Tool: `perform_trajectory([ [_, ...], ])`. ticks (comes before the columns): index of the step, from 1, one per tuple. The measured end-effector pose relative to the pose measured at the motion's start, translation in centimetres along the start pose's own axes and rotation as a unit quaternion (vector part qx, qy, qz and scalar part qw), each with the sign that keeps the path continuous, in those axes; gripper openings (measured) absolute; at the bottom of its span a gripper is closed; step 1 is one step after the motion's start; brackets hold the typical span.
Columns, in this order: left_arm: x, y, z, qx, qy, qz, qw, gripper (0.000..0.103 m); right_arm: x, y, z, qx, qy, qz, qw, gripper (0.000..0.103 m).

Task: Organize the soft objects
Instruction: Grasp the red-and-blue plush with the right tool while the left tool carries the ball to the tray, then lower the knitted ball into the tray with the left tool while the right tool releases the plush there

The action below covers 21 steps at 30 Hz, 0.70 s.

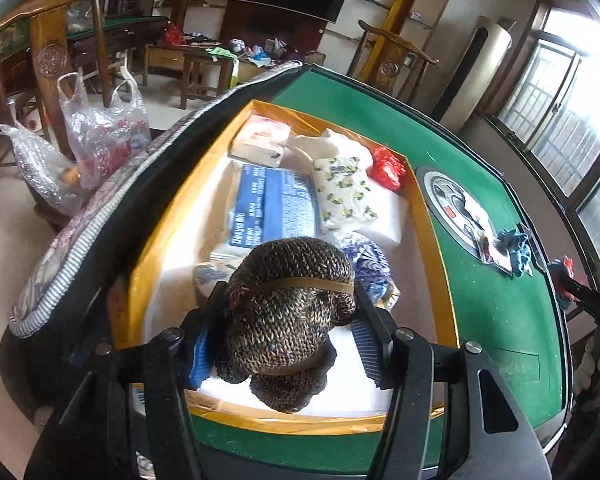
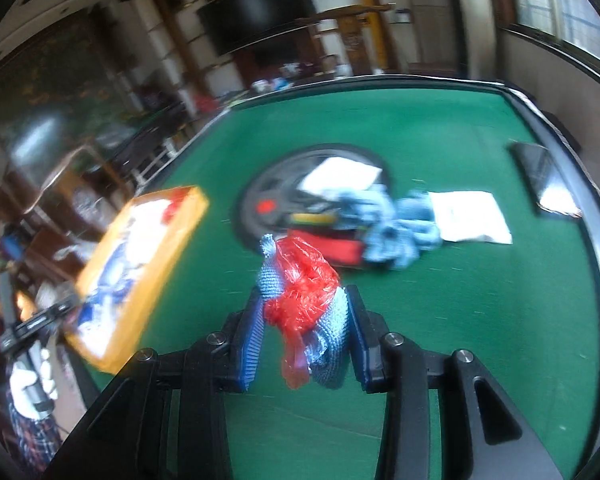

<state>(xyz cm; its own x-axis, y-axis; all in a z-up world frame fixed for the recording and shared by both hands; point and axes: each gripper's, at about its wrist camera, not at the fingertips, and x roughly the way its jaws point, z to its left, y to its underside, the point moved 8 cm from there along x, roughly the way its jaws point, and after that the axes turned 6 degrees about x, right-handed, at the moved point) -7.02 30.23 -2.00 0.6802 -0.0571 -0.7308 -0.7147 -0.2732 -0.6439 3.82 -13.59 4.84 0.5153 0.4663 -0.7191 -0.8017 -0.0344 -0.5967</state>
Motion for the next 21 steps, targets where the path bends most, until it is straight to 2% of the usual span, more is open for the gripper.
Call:
perform_trajectory([
  [3, 0.9, 0.2, -2.0, 0.012, 0.02, 0.015, 0.9996, 0.057, 2.5, 0.4, 5.0, -0.028, -0.039, 0.026, 0.998, 0.034],
  [7, 2.9, 0.8, -2.8, 0.018, 0.013, 0.046, 0.9987, 0.057, 5.5, 2.0, 11.4, -0.068, -0.074, 0.06, 0.993, 0.034],
  [9, 3.0, 0.8, -3.2, 0.034, -0.003, 0.046, 0.9984, 0.059, 6.8, 2.7, 14.3, -0.085, -0.089, 0.074, 0.99, 0.034],
  [11, 3.0, 0.9, -3.6, 0.051, -0.016, 0.051, 0.9973, 0.068, 8.0, 3.3, 16.8, -0.099, -0.099, 0.085, 0.987, 0.034],
  [14, 2.7, 1.0, -3.6, 0.046, -0.008, 0.056, 0.9973, 0.07, 9.8, 4.2, 20.1, -0.113, -0.114, 0.102, 0.982, 0.034],
  [18, 0.4, 0.6, -2.8, 0.013, 0.03, 0.031, 0.999, 0.07, 11.7, 4.8, 23.1, -0.122, -0.115, 0.116, 0.979, 0.034],
  [21, -1.8, -0.1, -1.3, -0.007, 0.027, -0.005, 0.9996, 0.07, 13.0, 5.1, 24.1, -0.129, -0.101, 0.123, 0.979, 0.034],
])
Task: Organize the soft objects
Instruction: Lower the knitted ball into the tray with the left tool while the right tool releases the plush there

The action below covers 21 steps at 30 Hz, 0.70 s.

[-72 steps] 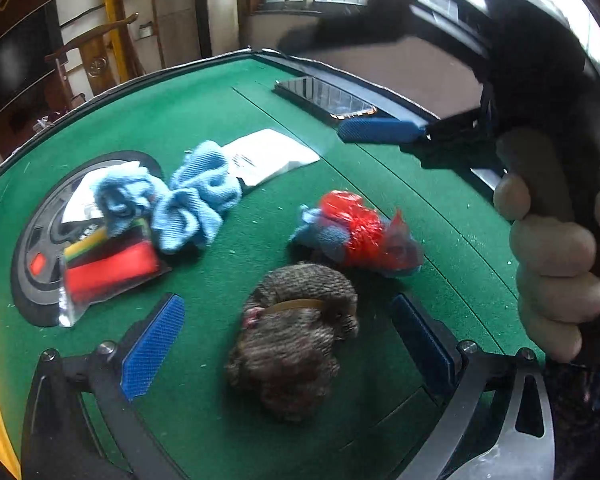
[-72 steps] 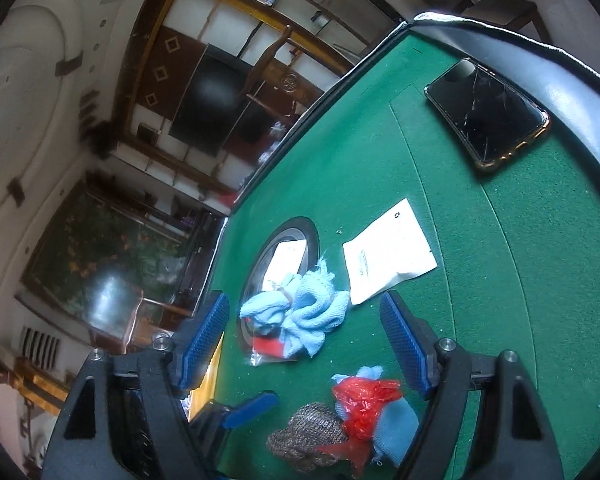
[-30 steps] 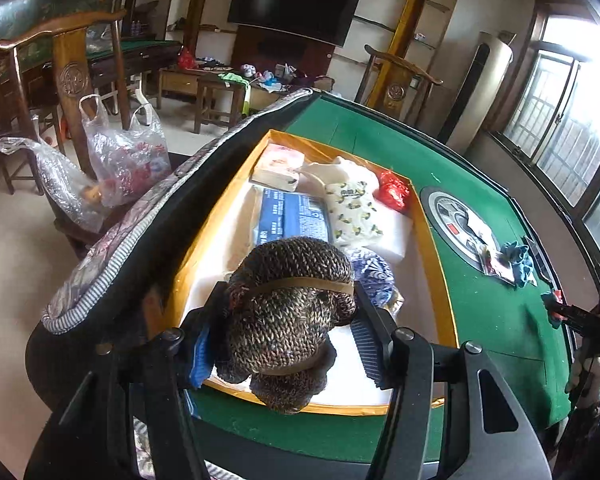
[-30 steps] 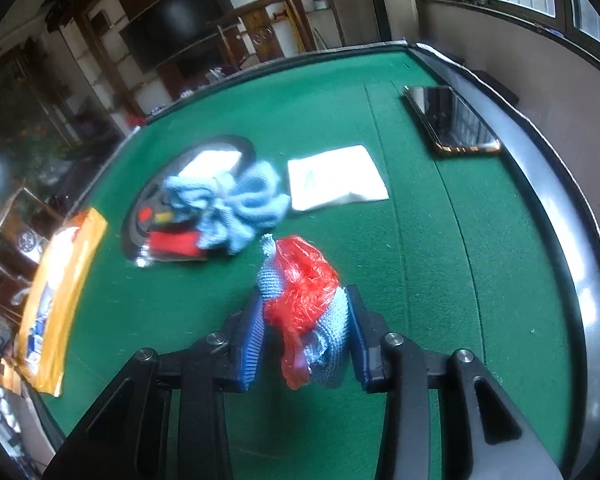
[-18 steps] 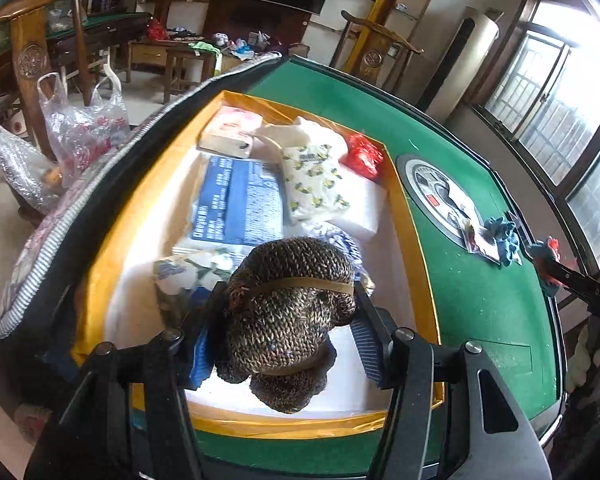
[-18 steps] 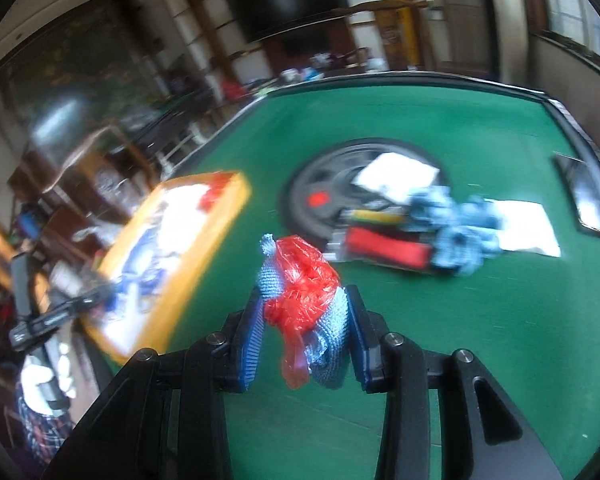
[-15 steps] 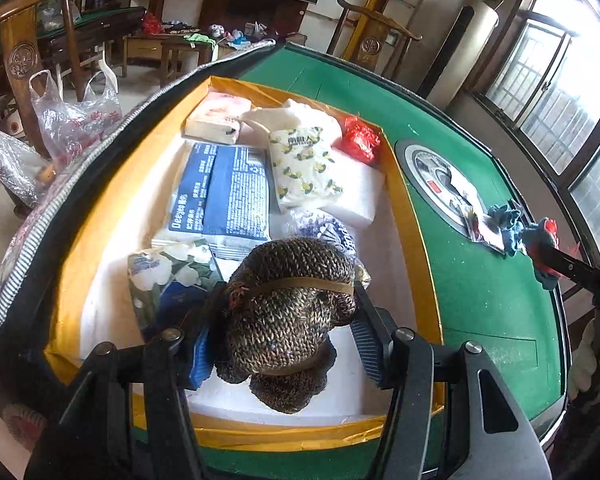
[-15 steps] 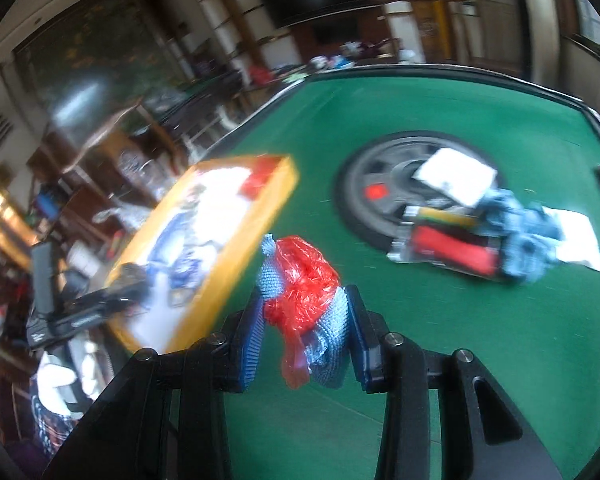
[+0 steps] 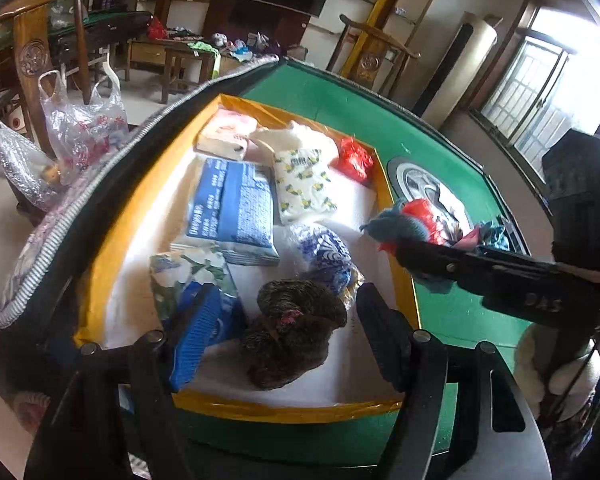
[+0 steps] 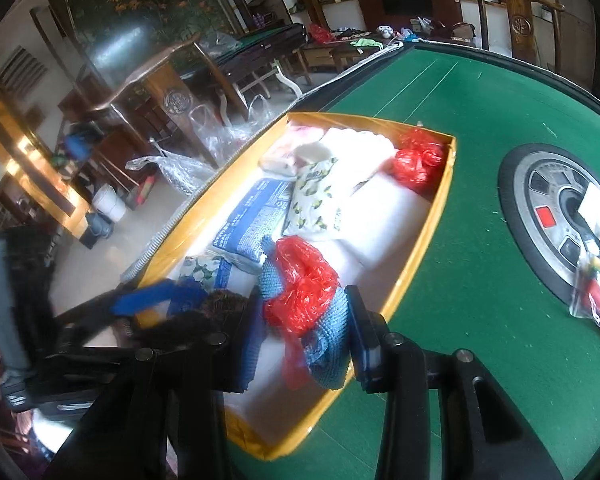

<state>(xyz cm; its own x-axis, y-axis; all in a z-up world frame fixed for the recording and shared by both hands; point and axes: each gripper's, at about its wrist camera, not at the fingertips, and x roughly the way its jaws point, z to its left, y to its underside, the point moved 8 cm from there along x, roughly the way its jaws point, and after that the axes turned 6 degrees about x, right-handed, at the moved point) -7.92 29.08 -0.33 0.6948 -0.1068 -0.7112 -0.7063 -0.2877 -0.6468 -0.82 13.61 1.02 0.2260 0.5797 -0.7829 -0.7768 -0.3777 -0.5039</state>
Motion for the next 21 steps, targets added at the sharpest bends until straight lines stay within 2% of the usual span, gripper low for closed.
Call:
perform_trajectory([
  [5, -2.9, -0.5, 2.4, -0.026, -0.011, -0.041, 0.9988, 0.073, 1.5, -0.4, -0.2, 0.014, 0.034, 0.006, 0.999, 0.038],
  [6, -3.1, -0.5, 2.8, -0.027, -0.015, -0.044, 0.9985, 0.073, 1.5, -0.5, -0.5, 0.025, 0.039, 0.004, 0.999, 0.042],
  [9, -3.2, -0.5, 3.4, -0.031, -0.016, -0.046, 0.9983, 0.073, 1.3, -0.7, -0.9, 0.043, 0.033, 0.002, 0.999, 0.046],
  [14, -2.9, -0.1, 3.6, -0.034, -0.012, -0.042, 0.9985, 0.073, 0.0, -0.7, -1.1, 0.034, 0.041, -0.015, 0.998, 0.048],
  [21, -3.4, -0.1, 2.3, -0.014, -0.016, -0.05, 0.9985, 0.073, -2.1, -0.2, -2.6, 0.022, 0.075, -0.042, 0.996, 0.049],
])
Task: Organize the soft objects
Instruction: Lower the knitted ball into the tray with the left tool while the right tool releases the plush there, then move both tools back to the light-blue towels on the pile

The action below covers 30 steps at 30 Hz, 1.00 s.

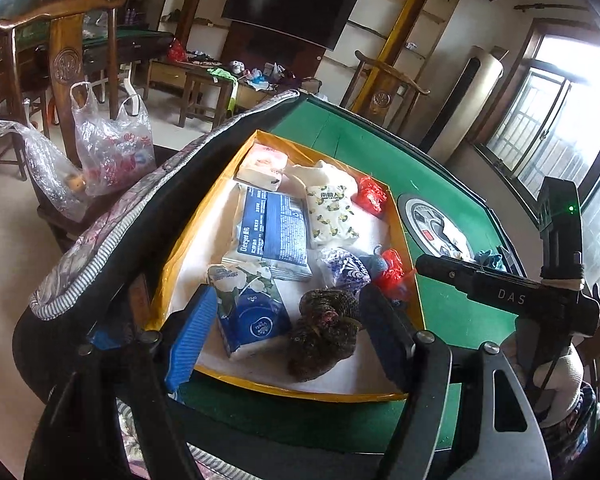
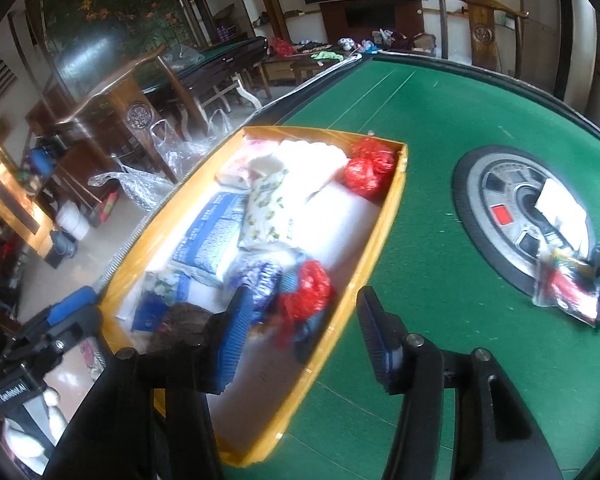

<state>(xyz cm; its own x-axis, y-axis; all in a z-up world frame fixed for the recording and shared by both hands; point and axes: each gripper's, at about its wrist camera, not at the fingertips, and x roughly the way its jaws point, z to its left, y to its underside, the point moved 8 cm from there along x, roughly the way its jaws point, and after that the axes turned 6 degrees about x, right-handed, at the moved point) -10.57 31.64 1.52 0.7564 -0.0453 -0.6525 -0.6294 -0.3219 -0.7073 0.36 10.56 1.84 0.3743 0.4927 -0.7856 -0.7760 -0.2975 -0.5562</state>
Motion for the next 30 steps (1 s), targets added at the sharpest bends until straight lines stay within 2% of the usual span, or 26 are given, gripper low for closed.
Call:
perform_trajectory([
  [9, -0.2, 0.0, -2.8, 0.033, -0.005, -0.001, 0.9995, 0.073, -2.9, 1.4, -5.7, -0.014, 0.096, -0.036, 0.995, 0.049],
  [15, 0.1, 0.4, -5.9, 0.059, -0.001, 0.007, 0.9983, 0.073, -5.5, 2.1, -9.6, -0.026, 0.181, -0.072, 0.981, 0.05],
  [17, 0.2, 0.5, -7.0, 0.068, 0.0, 0.008, 0.9976, 0.073, -6.4, 2.3, -10.8, -0.029, 0.202, -0.083, 0.975, 0.053],
  [18, 0.3, 0.6, -7.6, 0.073, 0.0, 0.01, 0.9973, 0.073, -6.7, 2.3, -11.3, -0.029, 0.209, -0.086, 0.974, 0.056],
  [21, 0.6, 0.8, -9.0, 0.086, 0.001, 0.015, 0.9962, 0.073, -7.7, 2.6, -12.7, -0.029, 0.224, -0.095, 0.969, 0.057],
  [30, 1.3, 1.8, -12.9, 0.118, 0.004, 0.03, 0.9925, 0.073, -10.0, 3.2, -16.1, 0.001, 0.226, -0.108, 0.968, 0.057],
])
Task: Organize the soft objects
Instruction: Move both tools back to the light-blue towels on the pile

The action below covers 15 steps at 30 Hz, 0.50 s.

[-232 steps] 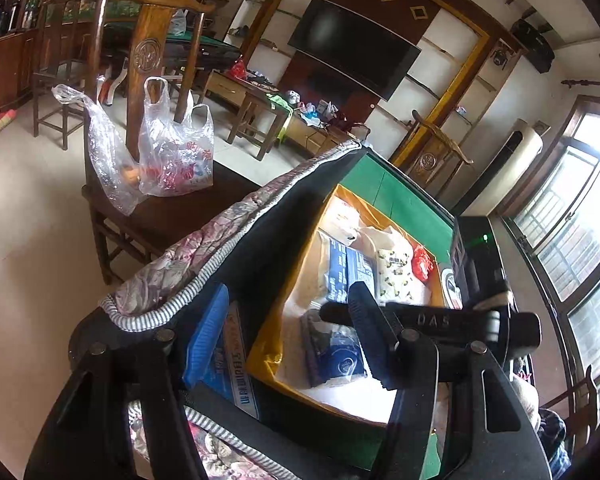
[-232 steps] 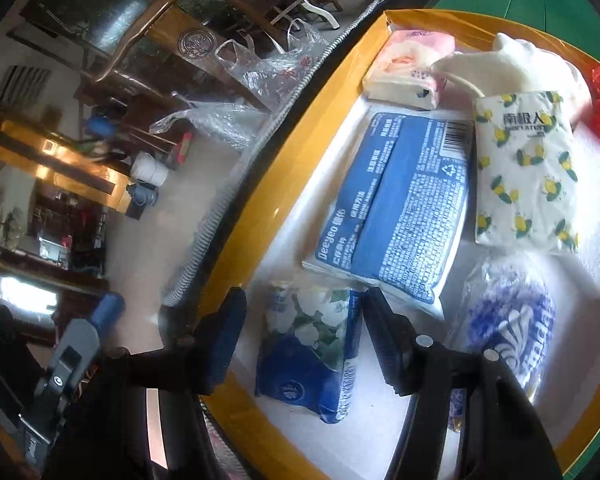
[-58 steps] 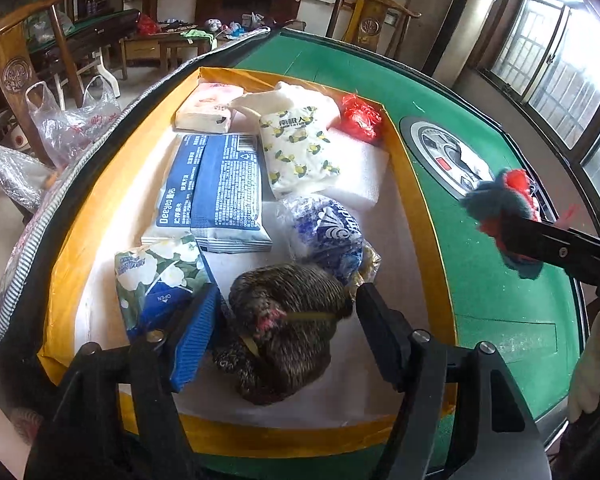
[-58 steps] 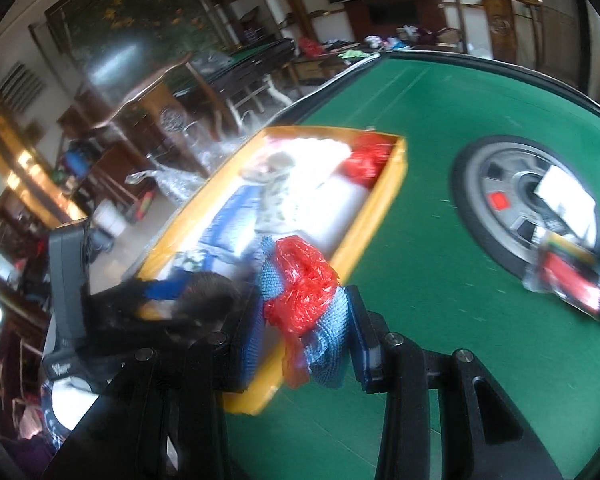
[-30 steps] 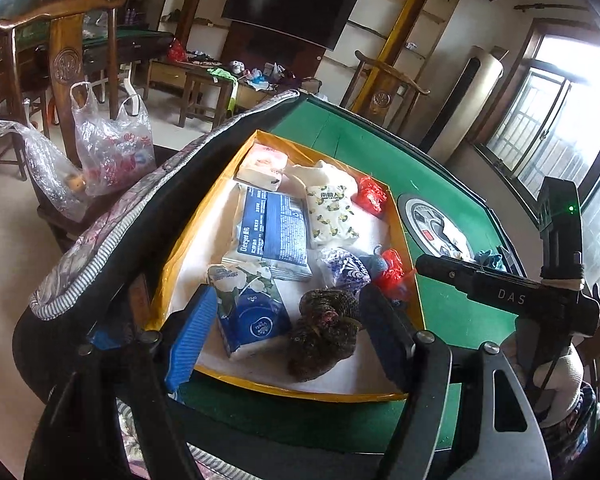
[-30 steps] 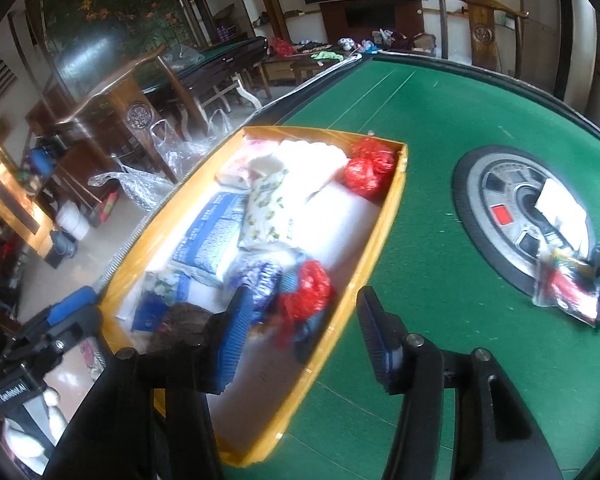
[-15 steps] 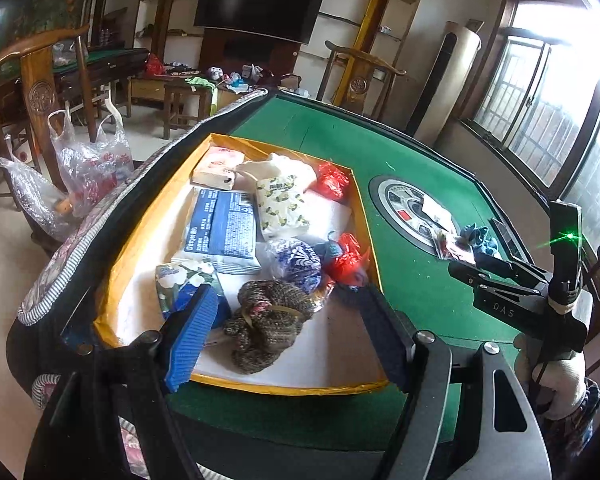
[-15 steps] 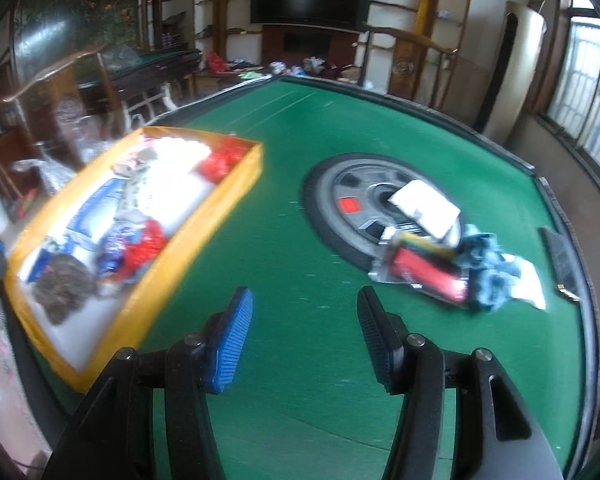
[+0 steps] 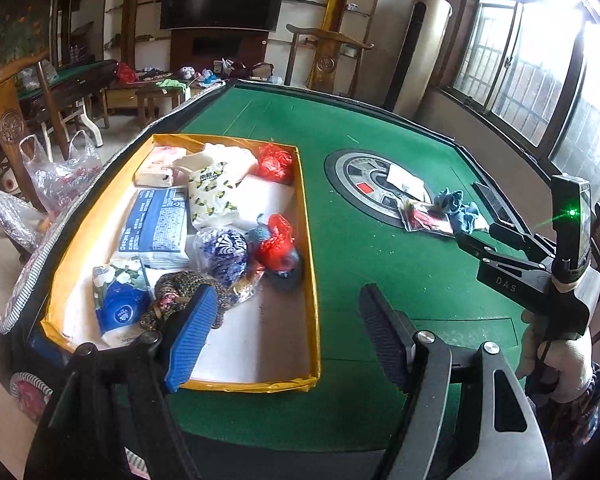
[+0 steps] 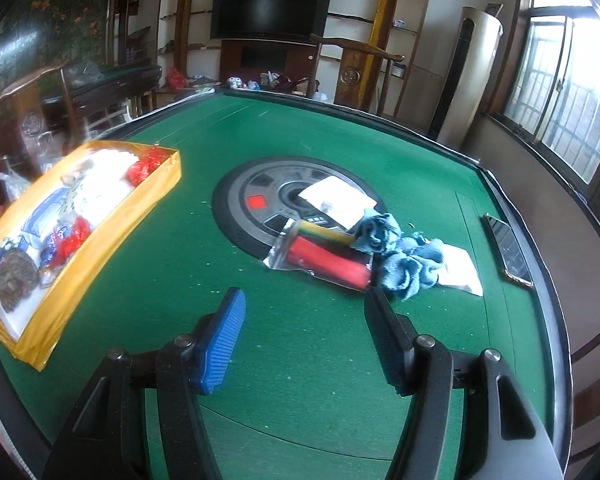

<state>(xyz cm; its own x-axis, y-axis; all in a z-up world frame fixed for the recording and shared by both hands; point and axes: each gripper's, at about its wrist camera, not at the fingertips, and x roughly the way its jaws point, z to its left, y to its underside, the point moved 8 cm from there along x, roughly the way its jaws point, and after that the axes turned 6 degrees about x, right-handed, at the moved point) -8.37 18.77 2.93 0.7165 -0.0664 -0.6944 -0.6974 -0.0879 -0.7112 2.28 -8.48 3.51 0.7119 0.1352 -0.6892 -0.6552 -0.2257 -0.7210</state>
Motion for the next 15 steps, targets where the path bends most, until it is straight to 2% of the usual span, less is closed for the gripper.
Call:
perform_trajectory([
  [6, 0.7, 0.1, -1.9, 0.015, 0.003, 0.01, 0.9998, 0.073, 0.1, -0.2, -2.8, 0.024, 0.005, -0.003, 1.0, 0.058],
  [10, 1.2, 0.3, -3.1, 0.024, 0.01, 0.017, 0.9995, 0.073, 0.8, -1.9, -7.3, 0.094, -0.016, -0.012, 0.995, 0.058],
  [13, 1.2, 0.0, -4.4, 0.035, 0.024, 0.017, 0.999, 0.073, 2.6, -3.6, -12.4, 0.175, -0.034, -0.007, 0.984, 0.058],
  [15, 1.4, -0.6, -5.5, 0.04, 0.04, 0.018, 0.9983, 0.073, 4.0, -4.1, -15.4, 0.233, -0.061, -0.002, 0.971, 0.058],
])
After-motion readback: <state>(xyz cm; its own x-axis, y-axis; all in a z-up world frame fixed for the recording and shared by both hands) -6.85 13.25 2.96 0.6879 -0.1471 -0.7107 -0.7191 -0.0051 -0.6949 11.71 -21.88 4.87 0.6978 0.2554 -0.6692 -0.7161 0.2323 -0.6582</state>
